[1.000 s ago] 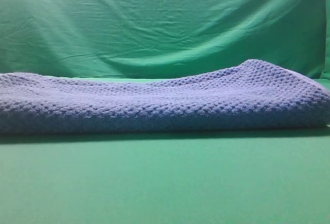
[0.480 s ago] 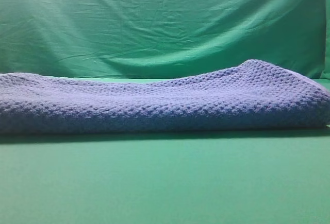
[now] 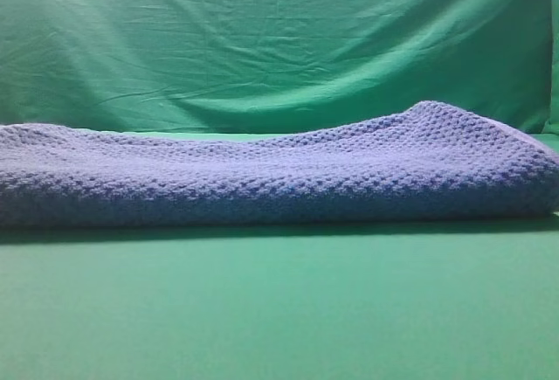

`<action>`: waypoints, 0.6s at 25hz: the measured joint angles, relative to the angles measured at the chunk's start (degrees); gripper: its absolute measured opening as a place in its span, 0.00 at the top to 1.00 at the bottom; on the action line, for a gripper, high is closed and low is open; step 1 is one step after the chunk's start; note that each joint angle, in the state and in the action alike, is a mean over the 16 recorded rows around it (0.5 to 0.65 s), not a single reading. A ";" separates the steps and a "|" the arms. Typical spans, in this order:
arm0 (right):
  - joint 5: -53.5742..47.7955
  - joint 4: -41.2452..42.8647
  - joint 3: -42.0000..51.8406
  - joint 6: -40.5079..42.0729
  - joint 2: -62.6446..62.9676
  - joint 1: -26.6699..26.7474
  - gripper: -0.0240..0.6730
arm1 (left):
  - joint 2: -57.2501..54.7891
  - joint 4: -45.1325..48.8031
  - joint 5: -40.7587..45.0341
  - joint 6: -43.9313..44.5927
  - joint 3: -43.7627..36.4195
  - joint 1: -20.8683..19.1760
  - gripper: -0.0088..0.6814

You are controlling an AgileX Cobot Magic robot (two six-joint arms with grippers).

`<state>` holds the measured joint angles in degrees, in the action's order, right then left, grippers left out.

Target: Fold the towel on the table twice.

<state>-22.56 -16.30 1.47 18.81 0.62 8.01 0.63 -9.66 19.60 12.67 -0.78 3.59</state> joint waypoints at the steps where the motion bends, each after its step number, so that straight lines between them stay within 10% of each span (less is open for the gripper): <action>1: -0.03 0.00 0.00 0.00 0.00 -0.06 0.97 | 0.01 0.00 0.00 0.00 0.00 -0.15 0.99; 15: -0.31 0.00 0.00 0.00 0.00 -0.11 0.97 | 0.02 0.00 0.05 -0.57 0.00 -0.41 0.99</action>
<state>-22.88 -16.30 1.47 18.81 0.62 7.90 0.65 -9.66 19.65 12.10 -0.78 3.18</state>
